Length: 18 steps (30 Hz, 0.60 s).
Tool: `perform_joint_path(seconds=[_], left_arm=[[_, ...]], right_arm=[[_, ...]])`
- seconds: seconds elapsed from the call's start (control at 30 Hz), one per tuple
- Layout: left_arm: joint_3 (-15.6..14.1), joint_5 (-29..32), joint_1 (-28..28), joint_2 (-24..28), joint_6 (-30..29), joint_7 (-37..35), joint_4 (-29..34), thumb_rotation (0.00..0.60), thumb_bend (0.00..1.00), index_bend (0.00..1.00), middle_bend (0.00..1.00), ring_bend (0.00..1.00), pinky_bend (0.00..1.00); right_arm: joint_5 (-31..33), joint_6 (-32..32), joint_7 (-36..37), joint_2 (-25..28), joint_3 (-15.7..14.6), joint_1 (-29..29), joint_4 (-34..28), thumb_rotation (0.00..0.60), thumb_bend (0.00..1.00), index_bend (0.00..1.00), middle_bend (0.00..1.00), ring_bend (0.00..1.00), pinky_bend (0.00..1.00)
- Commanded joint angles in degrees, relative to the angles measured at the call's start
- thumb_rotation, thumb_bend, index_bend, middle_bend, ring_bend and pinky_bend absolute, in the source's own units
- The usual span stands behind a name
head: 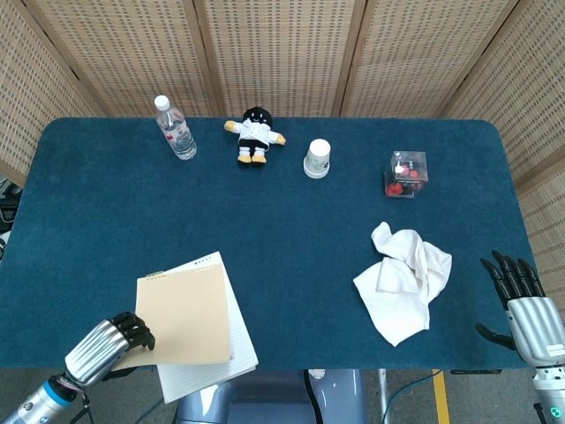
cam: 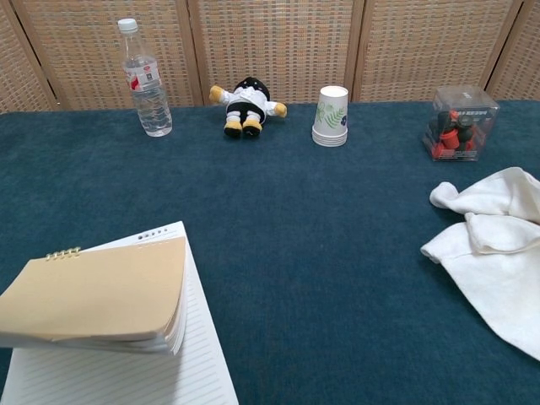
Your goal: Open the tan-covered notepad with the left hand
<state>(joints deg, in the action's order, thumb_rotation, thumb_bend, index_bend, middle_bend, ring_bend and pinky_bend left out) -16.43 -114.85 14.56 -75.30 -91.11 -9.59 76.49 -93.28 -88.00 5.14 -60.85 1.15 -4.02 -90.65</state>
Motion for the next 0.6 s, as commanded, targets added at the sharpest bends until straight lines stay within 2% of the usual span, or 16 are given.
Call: perform_joint_path(seconds=[0.03,0.2,0.33,0.53,0.6], left_arm=[[-1.1,-1.1,-1.2,-0.1,-2.6,-2.6,-1.1,0.600,0.57,0.80,0.58,0.41,0.36],[1.8,4.2,-1.7,-0.6,-1.9,-5.0,0.7,0.600,0.57,0.80,0.58,0.42,0.37],[4.7,11.3,-0.8,-0.1,1.2,-11.7,6.0,0.600,0.57,0.81,0.59,0.43,0.38],[14.3,29.1,0.3,1.0,7.2,-18.3,15.3,0.600,0.57,0.82,0.59,0.44,0.38],[17.4,33.7,1.3,1.8,9.6,-20.3,16.6,0.600,0.57,0.82,0.59,0.44,0.38]], right_arm=[[-0.1,0.3,-0.4,-0.2,-0.1,-0.1,0.0,0.600,0.00,0.00,0.00,0.00,0.00],[-0.2,0.5,-1.0,-0.5,-0.3,-0.2,0.0,0.600,0.00,0.00,0.00,0.00,0.00],[-0.3,0.4,-1.1,-0.4,-0.3,-0.1,-0.1,0.600,0.00,0.00,0.00,0.00,0.00],[-0.3,0.5,-0.8,-0.4,-0.3,-0.2,-0.2,0.600,0.00,0.00,0.00,0.00,0.00],[-0.4,0.4,-0.7,-0.3,-0.4,-0.2,-0.3,0.600,0.00,0.00,0.00,0.00,0.00]])
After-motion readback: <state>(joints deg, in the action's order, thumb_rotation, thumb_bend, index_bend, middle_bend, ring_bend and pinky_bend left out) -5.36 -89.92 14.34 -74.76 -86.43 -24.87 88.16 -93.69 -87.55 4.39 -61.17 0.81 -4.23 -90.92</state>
